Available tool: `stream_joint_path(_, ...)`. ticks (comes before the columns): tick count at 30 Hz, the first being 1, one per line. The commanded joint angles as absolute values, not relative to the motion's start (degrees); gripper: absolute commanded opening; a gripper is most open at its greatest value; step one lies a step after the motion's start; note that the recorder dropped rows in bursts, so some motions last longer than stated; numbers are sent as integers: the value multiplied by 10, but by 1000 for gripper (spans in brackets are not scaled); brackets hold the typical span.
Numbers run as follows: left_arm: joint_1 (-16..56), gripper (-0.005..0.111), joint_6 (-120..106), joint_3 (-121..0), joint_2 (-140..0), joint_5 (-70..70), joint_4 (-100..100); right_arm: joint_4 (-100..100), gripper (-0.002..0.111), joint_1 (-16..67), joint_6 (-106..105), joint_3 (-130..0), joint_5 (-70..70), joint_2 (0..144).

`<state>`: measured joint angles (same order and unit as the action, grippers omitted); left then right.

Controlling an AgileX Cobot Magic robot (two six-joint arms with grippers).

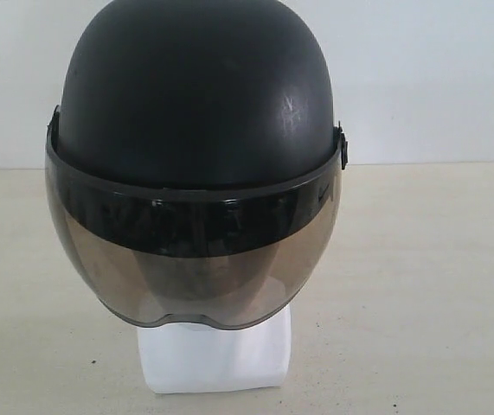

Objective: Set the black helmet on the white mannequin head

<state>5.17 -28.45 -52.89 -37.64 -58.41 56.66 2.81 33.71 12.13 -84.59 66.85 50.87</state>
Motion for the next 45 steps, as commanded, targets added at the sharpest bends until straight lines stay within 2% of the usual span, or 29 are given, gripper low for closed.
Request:
stream_joint_path(1,85,5,-281,-522,-351,-590,576,33,0,338,120,-847,669,504)
stream_joint_path(21,85,5,-314,-525,-346,-586,557,33,0,338,120,-847,669,504)
stream_joint_path(26,85,5,-302,-562,-332,-604,372,33,0,338,120,-847,669,504)
stream_joint_path(38,85,5,118,-611,-198,-630,-208,33,0,338,120,-847,669,504)
stream_joint_path(42,85,5,219,-602,-157,-612,-246,33,0,338,120,-847,669,504)
stream_joint_path(45,85,5,231,-546,-124,-526,-226,33,0,338,120,-847,669,504)
